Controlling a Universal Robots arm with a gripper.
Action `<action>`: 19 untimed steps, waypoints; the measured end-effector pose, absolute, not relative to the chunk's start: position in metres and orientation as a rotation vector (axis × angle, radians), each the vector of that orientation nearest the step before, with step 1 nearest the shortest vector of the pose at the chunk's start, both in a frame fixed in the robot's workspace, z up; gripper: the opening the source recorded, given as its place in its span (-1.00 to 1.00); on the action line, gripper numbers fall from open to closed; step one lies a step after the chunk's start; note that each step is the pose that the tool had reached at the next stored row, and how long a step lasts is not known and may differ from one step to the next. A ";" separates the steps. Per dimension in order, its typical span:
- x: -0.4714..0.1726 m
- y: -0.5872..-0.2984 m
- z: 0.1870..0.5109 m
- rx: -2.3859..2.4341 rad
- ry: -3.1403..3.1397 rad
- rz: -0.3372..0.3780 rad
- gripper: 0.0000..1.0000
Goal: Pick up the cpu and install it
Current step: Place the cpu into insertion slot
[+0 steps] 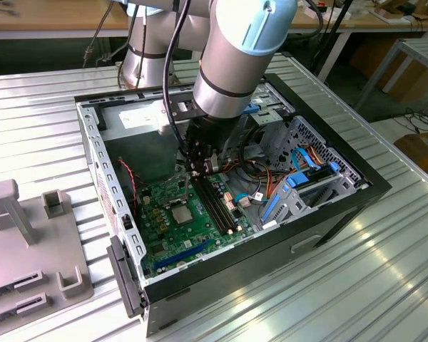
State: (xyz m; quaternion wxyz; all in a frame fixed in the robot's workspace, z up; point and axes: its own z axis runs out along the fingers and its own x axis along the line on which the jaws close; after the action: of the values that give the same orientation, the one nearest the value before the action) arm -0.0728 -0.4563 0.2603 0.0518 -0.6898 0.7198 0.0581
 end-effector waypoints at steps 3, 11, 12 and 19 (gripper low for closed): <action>-0.073 -0.457 0.260 -2.098 2.190 0.177 -0.79; -0.073 -0.459 0.260 -2.099 2.190 0.176 -0.79; -0.073 -0.459 0.260 -2.099 2.190 0.176 -0.79; -0.073 -0.460 0.263 -2.099 2.190 0.175 -0.79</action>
State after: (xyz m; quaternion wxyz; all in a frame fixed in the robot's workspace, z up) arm -0.0727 -0.4604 0.2630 0.0514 -0.6899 0.7198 0.0576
